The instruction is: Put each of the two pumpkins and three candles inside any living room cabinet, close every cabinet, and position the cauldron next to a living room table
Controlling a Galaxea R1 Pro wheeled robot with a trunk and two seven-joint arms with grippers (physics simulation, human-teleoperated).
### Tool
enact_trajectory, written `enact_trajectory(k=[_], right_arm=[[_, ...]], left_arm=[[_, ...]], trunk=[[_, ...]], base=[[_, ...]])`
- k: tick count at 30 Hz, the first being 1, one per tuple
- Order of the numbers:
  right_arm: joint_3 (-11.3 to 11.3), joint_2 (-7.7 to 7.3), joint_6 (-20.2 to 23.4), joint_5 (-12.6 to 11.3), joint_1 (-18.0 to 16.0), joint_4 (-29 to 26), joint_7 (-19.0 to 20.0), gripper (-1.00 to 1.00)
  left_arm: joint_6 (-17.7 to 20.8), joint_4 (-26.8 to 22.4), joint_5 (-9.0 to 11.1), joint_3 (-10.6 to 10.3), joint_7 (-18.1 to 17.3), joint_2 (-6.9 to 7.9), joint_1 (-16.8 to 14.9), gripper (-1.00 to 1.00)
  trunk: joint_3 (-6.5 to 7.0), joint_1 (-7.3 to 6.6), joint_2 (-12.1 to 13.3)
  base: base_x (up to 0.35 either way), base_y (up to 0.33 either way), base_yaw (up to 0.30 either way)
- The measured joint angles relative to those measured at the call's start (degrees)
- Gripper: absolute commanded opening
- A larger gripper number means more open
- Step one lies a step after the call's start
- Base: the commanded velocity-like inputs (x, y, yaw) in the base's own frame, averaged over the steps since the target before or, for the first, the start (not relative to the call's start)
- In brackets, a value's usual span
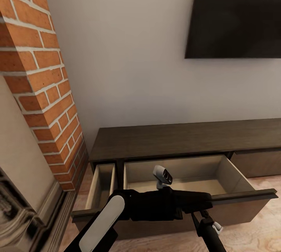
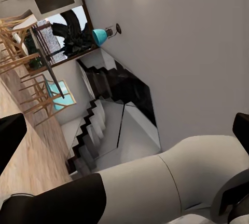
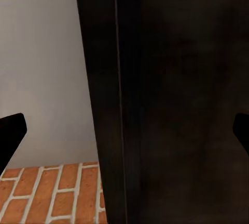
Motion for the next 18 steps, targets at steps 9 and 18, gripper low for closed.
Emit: enact_trajectory(k=[9,18], right_arm=[[0.0,-0.02,0.0,0.0,0.0,0.0,-0.1,1.00],[0.0,-0.04,0.1,0.0,0.0,0.0,-0.1,1.00]], left_arm=[[0.0,0.0,0.0,-0.1,0.0,0.00,0.0,1.00],[0.0,0.0,0.0,-0.1,0.0,-0.03,0.0,1.00]], trunk=[[0.00,0.00,0.0],[0.00,0.01,0.0]], base=[[0.000,0.000,0.000],[-0.049,0.000,0.000]])
